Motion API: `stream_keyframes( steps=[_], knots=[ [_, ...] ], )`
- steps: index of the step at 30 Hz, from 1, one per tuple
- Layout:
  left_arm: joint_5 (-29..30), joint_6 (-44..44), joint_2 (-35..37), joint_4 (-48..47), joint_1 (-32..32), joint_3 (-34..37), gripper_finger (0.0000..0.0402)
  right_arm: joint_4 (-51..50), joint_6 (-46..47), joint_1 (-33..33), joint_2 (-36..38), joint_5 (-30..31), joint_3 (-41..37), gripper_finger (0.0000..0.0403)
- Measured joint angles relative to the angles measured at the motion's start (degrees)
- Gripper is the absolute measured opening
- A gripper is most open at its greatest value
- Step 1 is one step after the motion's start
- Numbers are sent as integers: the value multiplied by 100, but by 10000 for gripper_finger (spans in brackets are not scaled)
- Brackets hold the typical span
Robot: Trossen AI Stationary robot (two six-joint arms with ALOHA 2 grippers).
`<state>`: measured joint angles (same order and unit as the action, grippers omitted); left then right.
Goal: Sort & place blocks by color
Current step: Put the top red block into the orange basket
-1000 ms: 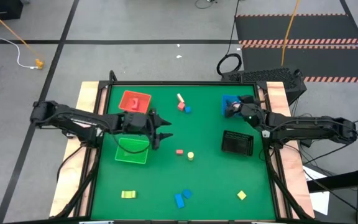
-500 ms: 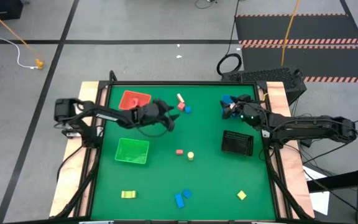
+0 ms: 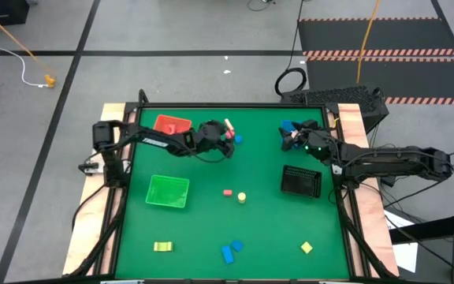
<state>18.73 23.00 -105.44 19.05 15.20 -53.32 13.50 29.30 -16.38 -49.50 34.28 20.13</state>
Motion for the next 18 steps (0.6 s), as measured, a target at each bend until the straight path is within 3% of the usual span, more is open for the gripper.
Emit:
stream_keyframes(
  steps=[7, 18],
  knots=[
    [289, 252, -325, -586, 33, -491, 243, 0, 2, 0, 0, 0, 1, 320],
    [400, 415, -416, -806, 133, -528, 243, -1, 2, 0, 0, -2, 1, 320]
  ],
)
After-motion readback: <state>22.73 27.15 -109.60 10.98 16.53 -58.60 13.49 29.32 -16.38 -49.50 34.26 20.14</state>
